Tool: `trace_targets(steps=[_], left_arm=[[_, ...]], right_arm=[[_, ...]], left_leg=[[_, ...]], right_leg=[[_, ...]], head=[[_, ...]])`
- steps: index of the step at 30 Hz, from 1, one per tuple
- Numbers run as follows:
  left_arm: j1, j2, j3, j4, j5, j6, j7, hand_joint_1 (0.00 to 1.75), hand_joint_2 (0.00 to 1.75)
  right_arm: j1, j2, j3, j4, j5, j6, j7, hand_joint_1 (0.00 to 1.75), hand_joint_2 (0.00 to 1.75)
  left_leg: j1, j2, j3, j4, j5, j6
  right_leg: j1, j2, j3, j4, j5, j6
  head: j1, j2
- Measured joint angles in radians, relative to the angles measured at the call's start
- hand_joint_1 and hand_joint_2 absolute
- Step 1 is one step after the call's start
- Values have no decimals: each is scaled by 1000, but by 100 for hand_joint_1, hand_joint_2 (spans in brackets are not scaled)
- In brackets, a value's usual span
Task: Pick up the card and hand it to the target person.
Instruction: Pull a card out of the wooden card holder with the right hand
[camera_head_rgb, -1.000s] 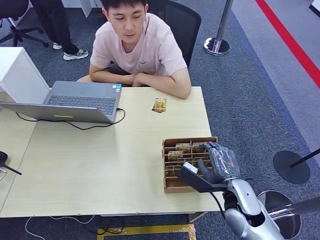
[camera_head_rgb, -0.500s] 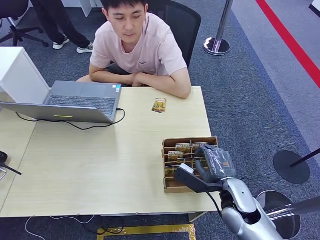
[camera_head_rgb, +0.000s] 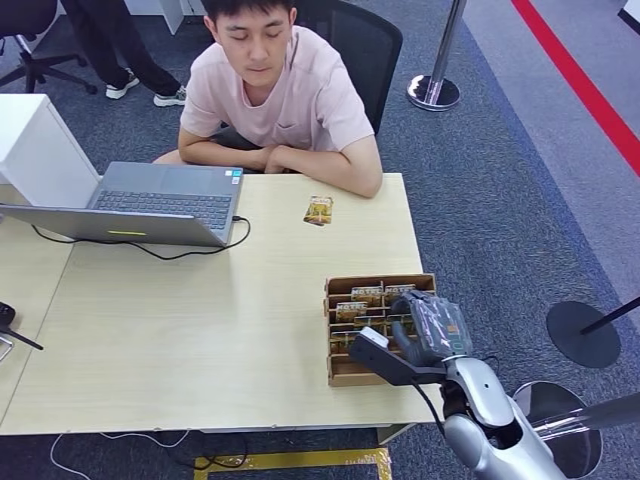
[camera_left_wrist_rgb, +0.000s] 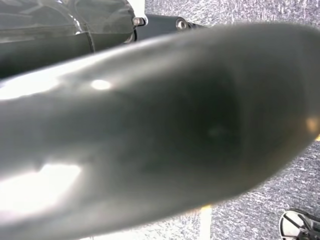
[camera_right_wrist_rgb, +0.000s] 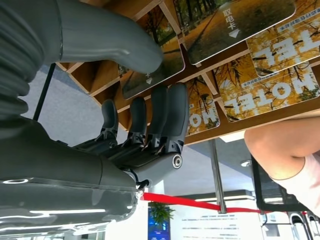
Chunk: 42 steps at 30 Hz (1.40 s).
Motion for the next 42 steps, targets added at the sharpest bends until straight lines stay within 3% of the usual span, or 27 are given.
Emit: trace_targets(steps=[42], left_arm=[[-1, 0, 0, 0, 0, -2, -3, 0, 0]], right_arm=[[9, -7, 14, 0, 5, 3, 11, 104, 175]], left_leg=[[0, 0, 0, 0, 0, 0]], right_leg=[[0, 0, 0, 0, 0, 0]], head=[[0, 0]])
